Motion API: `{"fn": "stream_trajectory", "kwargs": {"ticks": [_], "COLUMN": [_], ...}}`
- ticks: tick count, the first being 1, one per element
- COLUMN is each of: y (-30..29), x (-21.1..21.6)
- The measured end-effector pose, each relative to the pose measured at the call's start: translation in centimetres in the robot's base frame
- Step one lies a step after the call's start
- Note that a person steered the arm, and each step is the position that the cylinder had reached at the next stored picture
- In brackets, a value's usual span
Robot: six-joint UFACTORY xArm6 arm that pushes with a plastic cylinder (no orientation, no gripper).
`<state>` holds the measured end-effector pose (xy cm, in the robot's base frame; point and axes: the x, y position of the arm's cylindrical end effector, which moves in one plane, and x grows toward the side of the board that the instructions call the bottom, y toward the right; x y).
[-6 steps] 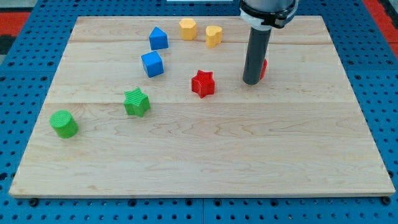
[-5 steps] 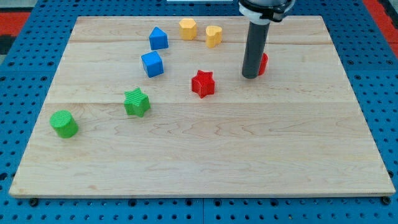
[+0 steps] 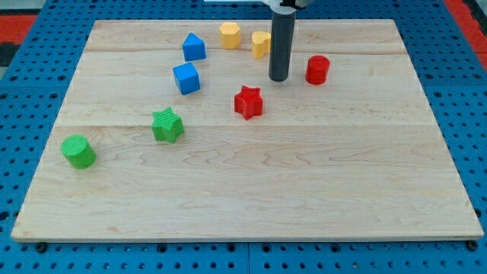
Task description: Push the red circle towards the top right corner
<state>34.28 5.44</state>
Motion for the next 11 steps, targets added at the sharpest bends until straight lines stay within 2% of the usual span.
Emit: {"fn": "stream_trajectory", "kwargs": {"ticks": [1, 3, 6, 7, 9, 10, 11], "y": [0.0, 4.5, 2.7, 5.0, 10.6, 14.7, 15.9], "x": [0.6, 1.7, 1.3, -0.9, -1.1, -2.6, -5.0]}}
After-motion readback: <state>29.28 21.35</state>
